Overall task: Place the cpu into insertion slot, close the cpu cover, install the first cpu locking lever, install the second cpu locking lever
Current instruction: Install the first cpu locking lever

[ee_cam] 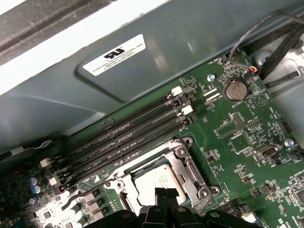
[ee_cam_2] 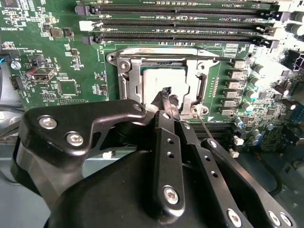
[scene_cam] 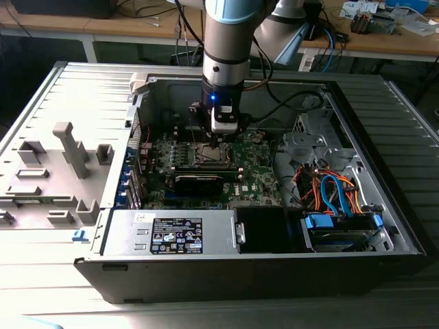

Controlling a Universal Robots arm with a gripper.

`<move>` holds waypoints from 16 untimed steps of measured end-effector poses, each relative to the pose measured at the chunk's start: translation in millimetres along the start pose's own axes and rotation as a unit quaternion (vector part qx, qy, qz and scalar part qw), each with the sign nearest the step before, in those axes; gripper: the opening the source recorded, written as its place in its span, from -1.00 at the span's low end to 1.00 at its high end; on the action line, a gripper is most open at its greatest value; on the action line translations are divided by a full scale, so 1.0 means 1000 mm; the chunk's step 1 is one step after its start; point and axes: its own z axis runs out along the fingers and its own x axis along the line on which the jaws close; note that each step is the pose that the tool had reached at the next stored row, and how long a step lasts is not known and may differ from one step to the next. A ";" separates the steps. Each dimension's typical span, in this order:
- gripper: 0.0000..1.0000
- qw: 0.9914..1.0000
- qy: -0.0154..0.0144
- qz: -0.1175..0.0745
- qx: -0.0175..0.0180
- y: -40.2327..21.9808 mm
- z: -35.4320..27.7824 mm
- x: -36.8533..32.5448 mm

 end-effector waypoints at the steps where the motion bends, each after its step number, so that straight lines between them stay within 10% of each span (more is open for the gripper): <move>1: -0.79 1.000 0.000 -0.001 0.000 0.0000 0.0000 0.0000; 16: -0.79 1.000 0.000 -0.012 0.001 0.0000 0.0000 0.0000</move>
